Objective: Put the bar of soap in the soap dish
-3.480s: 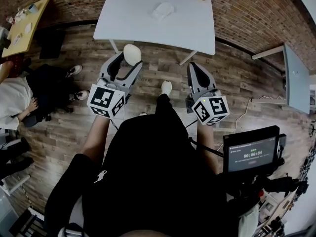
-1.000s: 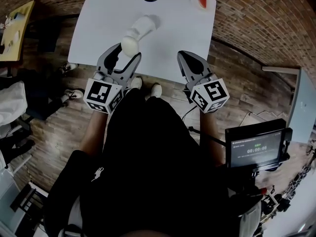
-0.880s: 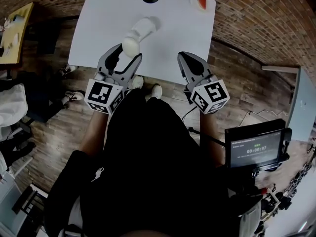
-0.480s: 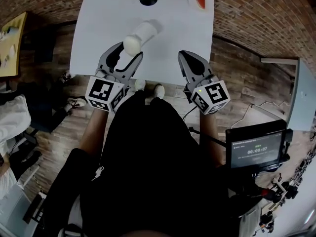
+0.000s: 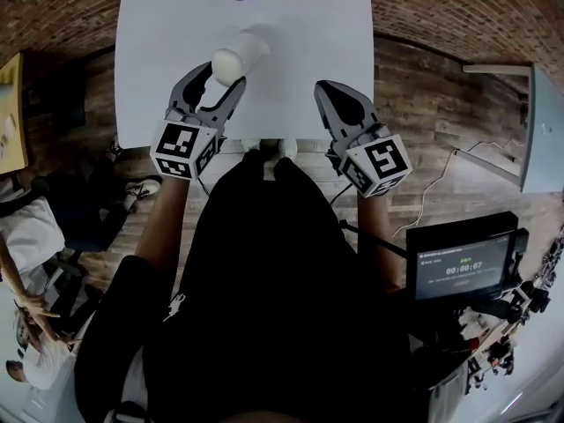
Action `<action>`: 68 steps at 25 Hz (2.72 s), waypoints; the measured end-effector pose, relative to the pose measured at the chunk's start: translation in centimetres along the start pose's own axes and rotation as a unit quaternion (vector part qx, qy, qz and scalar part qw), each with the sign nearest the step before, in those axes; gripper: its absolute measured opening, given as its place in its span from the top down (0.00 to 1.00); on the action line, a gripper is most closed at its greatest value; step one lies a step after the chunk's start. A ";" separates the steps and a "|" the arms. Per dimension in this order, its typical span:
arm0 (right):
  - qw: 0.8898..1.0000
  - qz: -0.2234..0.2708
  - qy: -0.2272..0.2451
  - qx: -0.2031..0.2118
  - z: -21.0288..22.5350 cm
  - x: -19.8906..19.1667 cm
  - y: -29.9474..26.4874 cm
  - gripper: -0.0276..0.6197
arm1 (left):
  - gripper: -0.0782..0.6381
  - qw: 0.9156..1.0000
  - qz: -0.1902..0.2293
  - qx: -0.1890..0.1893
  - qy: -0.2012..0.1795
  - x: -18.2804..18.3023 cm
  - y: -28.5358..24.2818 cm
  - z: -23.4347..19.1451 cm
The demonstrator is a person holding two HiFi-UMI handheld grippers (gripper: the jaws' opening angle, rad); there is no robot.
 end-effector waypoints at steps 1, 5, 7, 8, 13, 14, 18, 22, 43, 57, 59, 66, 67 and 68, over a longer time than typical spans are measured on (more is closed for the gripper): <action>1.000 -0.001 -0.001 -0.003 0.2 -0.1 -0.1 0.95 | 0.53 1.000 -0.004 -0.002 -0.003 -0.2 -0.4 -0.2; 1.000 -0.005 -0.003 -0.016 0.5 -0.4 0.1 0.95 | 0.53 1.000 -0.013 -0.012 -0.015 -0.7 -1.6 -0.7; 1.000 -0.005 -0.005 -0.020 0.6 -0.5 0.2 0.95 | 0.53 1.000 -0.019 -0.016 -0.018 -1.1 -2.2 -0.7; 1.000 -0.005 -0.005 -0.022 0.7 -0.6 0.3 0.95 | 0.53 0.999 -0.023 -0.019 -0.019 -1.5 -2.6 -0.7; 0.999 -0.016 -0.005 -0.032 0.8 -1.0 0.5 0.95 | 0.53 0.998 -0.043 -0.032 -0.024 -2.8 -3.7 -0.7; 0.999 -0.017 -0.006 -0.034 0.8 -1.1 0.6 0.95 | 0.53 0.998 -0.046 -0.033 -0.023 -3.0 -3.8 -0.7; 0.999 -0.026 -0.009 -0.038 0.7 -1.5 1.0 0.95 | 0.53 0.998 -0.050 -0.035 -0.027 -3.4 -4.1 -0.6; 0.999 -0.034 -0.010 -0.040 0.9 -2.3 1.0 0.95 | 0.53 0.997 -0.054 -0.037 -0.028 -4.2 -4.8 -0.6; 0.997 -0.054 -0.020 -0.055 1.6 -3.0 -1.8 0.95 | 0.53 0.990 -0.137 -0.023 -0.027 -8.1 -10.6 -3.9; 0.996 -0.056 -0.030 -0.066 1.8 -3.4 -1.5 0.95 | 0.53 0.977 -0.199 -0.028 -0.069 -9.8 -12.4 -3.9; 0.996 -0.055 -0.029 -0.067 1.9 -3.4 -1.4 0.95 | 0.53 0.977 -0.200 -0.030 -0.074 -9.9 -12.6 -3.8; 0.996 -0.053 -0.029 -0.069 2.0 -3.4 -1.2 0.95 | 0.53 0.969 -0.225 -0.037 -0.093 -11.4 -13.0 -3.7; 0.996 -0.053 -0.029 -0.070 2.0 -3.4 -1.2 0.95 | 0.53 0.968 -0.227 -0.038 -0.095 -11.4 -13.0 -3.7; 0.996 -0.053 -0.029 -0.070 2.0 -3.4 -1.2 0.95 | 0.53 0.968 -0.229 -0.038 -0.095 -11.4 -13.1 -3.7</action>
Point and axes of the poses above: the fingertips, and each gripper's own axes: y backward along the fingers, z to its right, x out of its top, the point moved 5 cm from there along y, backward along the fingers, and after that the axes turned 2 degrees about x, right-handed, at the moved point
